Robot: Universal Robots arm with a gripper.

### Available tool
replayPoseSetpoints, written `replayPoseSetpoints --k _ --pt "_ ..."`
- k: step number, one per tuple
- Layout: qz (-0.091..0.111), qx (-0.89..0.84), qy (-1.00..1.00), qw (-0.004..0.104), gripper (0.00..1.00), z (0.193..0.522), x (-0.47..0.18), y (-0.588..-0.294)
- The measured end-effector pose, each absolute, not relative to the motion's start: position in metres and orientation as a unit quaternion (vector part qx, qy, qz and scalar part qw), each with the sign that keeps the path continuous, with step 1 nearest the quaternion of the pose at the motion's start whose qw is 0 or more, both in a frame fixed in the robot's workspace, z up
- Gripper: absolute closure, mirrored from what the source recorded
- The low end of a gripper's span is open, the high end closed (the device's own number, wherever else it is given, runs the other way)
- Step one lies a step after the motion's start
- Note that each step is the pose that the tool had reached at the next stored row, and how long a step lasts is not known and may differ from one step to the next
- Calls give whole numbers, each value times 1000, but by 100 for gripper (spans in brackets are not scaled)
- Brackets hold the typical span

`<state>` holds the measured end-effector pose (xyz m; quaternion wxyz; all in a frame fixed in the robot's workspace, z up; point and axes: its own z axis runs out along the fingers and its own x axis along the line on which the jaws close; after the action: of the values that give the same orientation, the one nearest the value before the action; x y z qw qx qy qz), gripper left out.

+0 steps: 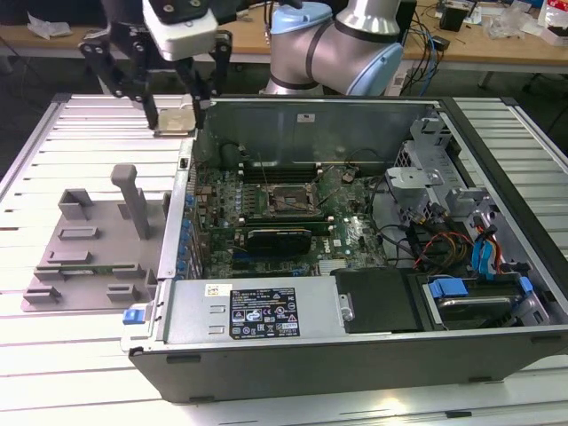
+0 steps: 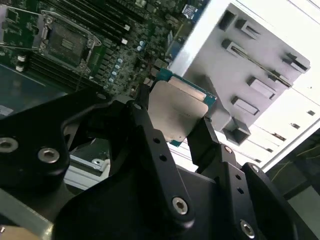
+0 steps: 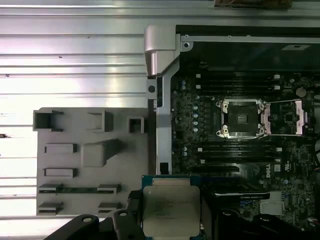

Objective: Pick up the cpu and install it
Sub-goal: 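Pick up the cpu and move it towards the insertion slot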

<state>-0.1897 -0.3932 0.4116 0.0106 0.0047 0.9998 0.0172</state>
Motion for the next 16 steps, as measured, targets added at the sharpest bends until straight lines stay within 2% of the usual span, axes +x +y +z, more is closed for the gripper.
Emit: replayPoseSetpoints --k 16 --pt "17 5 1000 6 45 396 -108 -393"
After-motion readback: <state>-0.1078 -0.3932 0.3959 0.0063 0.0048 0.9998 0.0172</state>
